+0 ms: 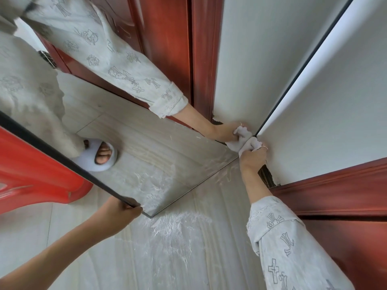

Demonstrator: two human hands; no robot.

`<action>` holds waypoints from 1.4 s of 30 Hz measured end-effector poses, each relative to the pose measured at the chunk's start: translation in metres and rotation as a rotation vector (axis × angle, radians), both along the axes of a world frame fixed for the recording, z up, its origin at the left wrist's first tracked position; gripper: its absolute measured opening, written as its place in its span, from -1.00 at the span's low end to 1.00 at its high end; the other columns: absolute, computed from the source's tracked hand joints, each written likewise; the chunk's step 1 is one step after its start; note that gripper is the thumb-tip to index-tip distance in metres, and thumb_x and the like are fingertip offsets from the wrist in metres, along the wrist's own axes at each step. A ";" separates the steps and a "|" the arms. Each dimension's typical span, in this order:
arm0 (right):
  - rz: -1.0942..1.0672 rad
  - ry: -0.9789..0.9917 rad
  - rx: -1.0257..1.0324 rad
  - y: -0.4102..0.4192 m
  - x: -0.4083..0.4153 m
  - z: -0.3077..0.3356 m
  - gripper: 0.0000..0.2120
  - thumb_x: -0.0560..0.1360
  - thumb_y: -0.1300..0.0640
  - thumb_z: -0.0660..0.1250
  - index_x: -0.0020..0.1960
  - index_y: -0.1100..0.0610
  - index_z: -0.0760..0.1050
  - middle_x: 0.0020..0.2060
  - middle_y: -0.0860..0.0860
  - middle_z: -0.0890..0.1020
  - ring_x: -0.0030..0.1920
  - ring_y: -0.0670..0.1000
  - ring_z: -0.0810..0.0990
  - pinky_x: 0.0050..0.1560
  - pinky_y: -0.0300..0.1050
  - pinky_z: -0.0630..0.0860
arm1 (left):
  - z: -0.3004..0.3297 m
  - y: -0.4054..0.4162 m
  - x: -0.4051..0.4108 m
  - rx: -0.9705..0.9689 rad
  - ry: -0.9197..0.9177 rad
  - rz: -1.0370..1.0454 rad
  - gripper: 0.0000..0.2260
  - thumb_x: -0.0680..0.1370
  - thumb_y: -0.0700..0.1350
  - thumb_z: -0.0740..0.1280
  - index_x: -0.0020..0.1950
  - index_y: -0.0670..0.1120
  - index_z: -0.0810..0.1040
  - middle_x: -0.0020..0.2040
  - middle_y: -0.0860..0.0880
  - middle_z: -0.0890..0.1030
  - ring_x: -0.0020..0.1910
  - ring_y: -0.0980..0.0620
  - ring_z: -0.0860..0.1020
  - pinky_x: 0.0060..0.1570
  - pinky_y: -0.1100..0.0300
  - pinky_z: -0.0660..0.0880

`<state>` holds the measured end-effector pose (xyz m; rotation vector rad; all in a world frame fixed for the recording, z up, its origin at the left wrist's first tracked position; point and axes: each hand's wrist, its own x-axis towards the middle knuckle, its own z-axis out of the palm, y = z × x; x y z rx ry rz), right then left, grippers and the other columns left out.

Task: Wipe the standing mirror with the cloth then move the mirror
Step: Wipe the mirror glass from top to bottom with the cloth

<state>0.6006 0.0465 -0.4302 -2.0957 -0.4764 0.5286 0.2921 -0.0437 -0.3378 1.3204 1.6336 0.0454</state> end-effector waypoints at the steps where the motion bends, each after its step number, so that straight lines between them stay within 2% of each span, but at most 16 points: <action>1: -0.007 0.041 0.003 0.000 0.000 -0.003 -0.80 0.50 0.34 0.12 0.10 0.21 0.37 0.04 0.16 0.49 0.10 0.08 0.45 0.12 -0.12 0.35 | -0.001 0.000 0.000 -0.002 0.000 0.003 -0.70 0.50 -0.25 0.30 -0.44 -0.15 0.41 -0.60 0.07 0.34 -0.55 0.16 0.30 -0.54 0.43 0.27; 5: -0.012 0.129 -0.119 -0.006 -0.001 -0.008 -0.61 0.53 0.35 0.11 0.35 0.25 0.31 0.26 0.22 0.46 0.29 0.16 0.42 0.23 -0.11 0.34 | -0.003 -0.001 0.000 -0.008 0.009 0.003 -0.74 0.51 -0.21 0.29 -0.39 -0.18 0.43 -0.52 0.03 0.33 -0.51 0.13 0.28 -0.52 0.38 0.22; 9: 0.023 0.160 -0.154 -0.010 -0.010 -0.006 -0.64 0.56 0.31 0.11 0.35 0.25 0.30 0.29 0.20 0.45 0.29 0.16 0.43 0.21 -0.13 0.35 | -0.003 -0.001 0.000 -0.009 0.006 -0.003 -0.72 0.51 -0.21 0.29 -0.40 -0.17 0.39 -0.48 0.00 0.30 -0.47 0.08 0.26 -0.50 0.36 0.20; 11: 0.073 0.268 -0.159 -0.014 -0.011 -0.008 -0.75 0.55 0.33 0.13 0.20 0.18 0.40 0.11 0.19 0.52 0.06 0.11 0.54 0.00 -0.14 0.47 | -0.002 -0.001 -0.001 -0.006 0.003 -0.010 -0.74 0.51 -0.21 0.29 -0.38 -0.19 0.39 -0.48 0.00 0.29 -0.48 0.08 0.24 -0.51 0.36 0.23; 13: 0.173 0.422 -0.249 -0.025 -0.005 -0.012 -0.81 0.46 0.39 0.20 -0.18 0.12 0.42 -0.23 0.10 0.54 -0.28 -0.05 0.51 -0.38 -0.26 0.49 | -0.001 -0.001 0.000 -0.003 0.002 -0.010 -0.74 0.51 -0.22 0.29 -0.39 -0.18 0.39 -0.50 0.01 0.28 -0.49 0.08 0.23 -0.53 0.38 0.24; 14: 0.186 0.506 -0.281 -0.032 -0.001 -0.015 -0.81 0.43 0.39 0.21 -0.26 0.14 0.39 -0.30 0.08 0.52 -0.30 -0.08 0.49 -0.41 -0.30 0.46 | -0.001 -0.001 -0.001 -0.004 0.001 -0.007 -0.73 0.50 -0.23 0.30 -0.40 -0.18 0.38 -0.51 0.03 0.28 -0.49 0.08 0.23 -0.54 0.38 0.23; 16: 0.324 0.592 -0.384 -0.037 0.007 -0.016 -0.89 0.48 0.33 0.18 -0.09 0.22 0.46 -0.15 0.13 0.57 -0.10 0.01 0.56 -0.16 -0.14 0.54 | -0.001 0.000 -0.001 -0.008 -0.001 0.005 -0.70 0.50 -0.24 0.30 -0.43 -0.16 0.36 -0.54 0.05 0.27 -0.49 0.08 0.23 -0.53 0.37 0.19; 17: 0.324 0.592 -0.449 -0.037 0.010 -0.016 -0.83 0.48 0.30 0.18 0.04 0.25 0.47 -0.05 0.15 0.57 -0.01 0.07 0.56 -0.03 -0.03 0.56 | -0.001 0.000 -0.001 -0.011 -0.003 0.008 -0.70 0.50 -0.25 0.30 -0.43 -0.16 0.35 -0.54 0.05 0.27 -0.49 0.08 0.23 -0.52 0.36 0.18; 21: 0.190 0.182 -0.588 -0.031 0.016 -0.004 -0.69 0.51 0.24 0.20 0.22 0.32 0.43 0.07 0.24 0.57 0.07 0.19 0.58 0.07 0.02 0.53 | 0.001 -0.001 0.000 -0.019 -0.016 0.010 -0.73 0.50 -0.24 0.29 -0.40 -0.19 0.38 -0.49 -0.01 0.29 -0.45 0.05 0.25 -0.46 0.30 0.21; 25: 0.018 0.069 -0.428 -0.019 0.010 -0.003 -0.69 0.56 0.23 0.15 0.25 0.36 0.39 0.23 0.28 0.50 0.23 0.23 0.49 0.17 0.00 0.43 | 0.000 -0.001 0.000 -0.028 -0.008 0.026 -0.72 0.50 -0.24 0.30 -0.42 -0.18 0.39 -0.48 -0.01 0.31 -0.45 0.05 0.26 -0.42 0.25 0.21; 30: -0.067 0.141 -0.198 -0.005 -0.004 0.005 -0.71 0.53 0.29 0.13 0.23 0.31 0.40 0.22 0.24 0.51 0.23 0.20 0.48 0.18 -0.01 0.41 | -0.001 -0.001 -0.001 -0.038 -0.002 0.022 -0.69 0.50 -0.24 0.29 -0.45 -0.14 0.39 -0.50 0.01 0.32 -0.46 0.06 0.27 -0.43 0.26 0.22; 33: 0.104 0.267 -0.106 -0.021 -0.003 0.012 -0.80 0.49 0.29 0.16 0.07 0.13 0.45 -0.05 0.11 0.57 0.03 0.12 0.54 -0.02 -0.07 0.50 | 0.000 -0.001 -0.001 -0.034 -0.013 0.022 -0.67 0.50 -0.25 0.29 -0.47 -0.14 0.37 -0.51 0.01 0.31 -0.47 0.06 0.26 -0.45 0.27 0.20; 35: 0.313 0.393 -0.243 -0.033 0.002 0.023 -0.87 0.48 0.28 0.19 -0.07 0.09 0.43 -0.21 0.02 0.52 -0.15 0.03 0.53 -0.14 -0.11 0.51 | 0.001 -0.001 -0.001 -0.024 -0.016 0.020 -0.63 0.50 -0.26 0.30 -0.51 -0.11 0.33 -0.54 0.05 0.29 -0.49 0.07 0.25 -0.47 0.29 0.19; 37: 0.449 0.461 -0.370 -0.038 0.009 0.035 -0.87 0.48 0.29 0.21 -0.02 0.12 0.43 -0.16 0.06 0.53 -0.10 0.05 0.54 0.03 0.02 0.55 | 0.001 -0.001 0.000 -0.021 -0.020 0.018 -0.61 0.50 -0.27 0.29 -0.52 -0.10 0.32 -0.56 0.06 0.29 -0.49 0.08 0.25 -0.46 0.28 0.19; 39: 0.388 0.296 -0.375 -0.032 0.014 0.040 -0.89 0.47 0.26 0.22 -0.01 0.18 0.43 -0.08 0.13 0.58 -0.07 0.13 0.58 0.06 0.06 0.56 | 0.002 -0.002 0.000 -0.018 -0.020 0.015 -0.61 0.50 -0.27 0.29 -0.52 -0.10 0.33 -0.55 0.05 0.29 -0.49 0.07 0.26 -0.44 0.25 0.19; 42: 0.254 -0.134 -0.412 -0.013 0.015 0.052 -0.73 0.45 0.25 0.19 0.12 0.30 0.46 0.07 0.26 0.60 0.09 0.22 0.58 0.14 0.02 0.51 | 0.002 -0.001 0.000 -0.015 -0.022 0.014 -0.61 0.50 -0.27 0.29 -0.52 -0.11 0.32 -0.54 0.04 0.28 -0.49 0.08 0.25 -0.46 0.27 0.19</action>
